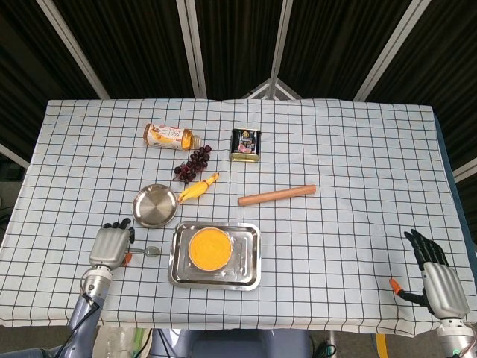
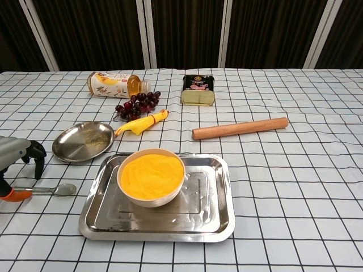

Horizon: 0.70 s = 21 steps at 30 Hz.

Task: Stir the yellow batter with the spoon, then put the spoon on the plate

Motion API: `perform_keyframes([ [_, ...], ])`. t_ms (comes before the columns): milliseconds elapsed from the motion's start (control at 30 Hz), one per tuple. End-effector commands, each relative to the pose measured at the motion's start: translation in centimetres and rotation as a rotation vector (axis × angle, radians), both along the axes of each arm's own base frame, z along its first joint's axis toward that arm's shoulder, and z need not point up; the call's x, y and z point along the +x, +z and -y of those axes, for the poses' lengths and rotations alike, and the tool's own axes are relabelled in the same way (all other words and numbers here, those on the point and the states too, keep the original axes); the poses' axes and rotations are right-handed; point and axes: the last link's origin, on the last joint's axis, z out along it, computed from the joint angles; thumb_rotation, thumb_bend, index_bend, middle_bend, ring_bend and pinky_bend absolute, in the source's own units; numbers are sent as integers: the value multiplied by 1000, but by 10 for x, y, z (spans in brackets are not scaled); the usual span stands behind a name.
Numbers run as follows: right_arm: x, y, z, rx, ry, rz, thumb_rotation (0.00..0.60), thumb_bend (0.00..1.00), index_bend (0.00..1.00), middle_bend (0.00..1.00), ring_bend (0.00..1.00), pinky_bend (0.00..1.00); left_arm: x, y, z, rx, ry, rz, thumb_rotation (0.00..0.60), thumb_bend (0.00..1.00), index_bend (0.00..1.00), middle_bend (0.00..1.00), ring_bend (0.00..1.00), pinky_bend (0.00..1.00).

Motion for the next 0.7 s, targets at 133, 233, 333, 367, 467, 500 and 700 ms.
perform_keyframes([
  [133,0,0,0,-2,1,0,600,317,0,0,0,0,3,-4,0,1,-12,4,600,451,493,169,267,266],
  [233,0,0,0,-3,2,-1,600,317,0,0,0,0,2,-5,1,-2,-9,-3,600,453,493,169,267,266],
  [333,0,0,0,-2,2,-1,600,317,0,0,0,0,1,-5,2,-2,-3,-4,600,453,492,169,267,266],
  [367,0,0,0,-2,2,-1,600,317,0,0,0,0,1,-5,2,-3,-1,-5,600,453,492,169,267,266],
  [467,0,0,0,-1,2,-1,600,317,0,0,0,0,0,-5,2,-6,0,-10,600,463,493,169,267,267],
  [500,0,0,0,-1,1,-1,600,317,0,0,0,0,-1,-5,2,-7,2,-11,600,471,495,170,267,266],
  [700,0,0,0,-1,-2,1,600,317,0,0,0,0,-1,-7,2,-15,10,-9,600,492,500,170,267,266],
])
